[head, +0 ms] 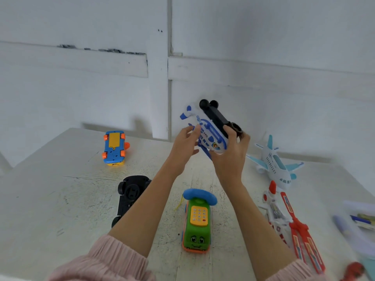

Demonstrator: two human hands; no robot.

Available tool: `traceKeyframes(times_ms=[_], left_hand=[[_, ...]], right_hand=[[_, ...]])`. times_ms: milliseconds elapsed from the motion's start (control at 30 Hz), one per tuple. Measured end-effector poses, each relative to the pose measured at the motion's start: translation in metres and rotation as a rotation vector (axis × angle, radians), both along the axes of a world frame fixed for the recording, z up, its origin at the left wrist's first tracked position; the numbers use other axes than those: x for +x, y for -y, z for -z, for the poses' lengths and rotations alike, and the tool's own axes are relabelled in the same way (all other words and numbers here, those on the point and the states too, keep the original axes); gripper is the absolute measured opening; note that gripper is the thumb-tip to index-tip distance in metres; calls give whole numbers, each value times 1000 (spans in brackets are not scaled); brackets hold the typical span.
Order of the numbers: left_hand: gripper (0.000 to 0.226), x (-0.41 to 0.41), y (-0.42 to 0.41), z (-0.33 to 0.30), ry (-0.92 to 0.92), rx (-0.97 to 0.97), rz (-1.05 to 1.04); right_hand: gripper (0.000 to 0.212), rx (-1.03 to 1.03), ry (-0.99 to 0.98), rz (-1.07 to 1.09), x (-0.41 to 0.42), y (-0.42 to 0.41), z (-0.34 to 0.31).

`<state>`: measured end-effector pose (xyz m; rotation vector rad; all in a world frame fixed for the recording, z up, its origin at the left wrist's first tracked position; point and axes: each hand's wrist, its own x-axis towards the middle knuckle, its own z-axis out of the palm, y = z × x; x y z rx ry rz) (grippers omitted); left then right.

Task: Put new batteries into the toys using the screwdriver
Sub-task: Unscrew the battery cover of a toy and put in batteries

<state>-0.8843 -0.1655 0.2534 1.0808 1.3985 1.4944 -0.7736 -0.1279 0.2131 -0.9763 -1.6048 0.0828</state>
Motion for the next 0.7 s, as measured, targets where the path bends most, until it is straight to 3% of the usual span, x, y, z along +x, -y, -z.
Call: traceKeyframes(times_ms=[267,467,600,700], left_hand=[[54,27,21,-25,178,152,27],[62,47,33,-31,280,289,-79],[63,69,36,-40,357,382,-128],[66,86,35,-50,399,426,-162]], right_hand=[[64,250,146,11,18,29,-19],[63,222,242,-70,41,44,-49],[45,169,8,-310,65,60,-72],[55,-1,-252,-393,85,69,-85]])
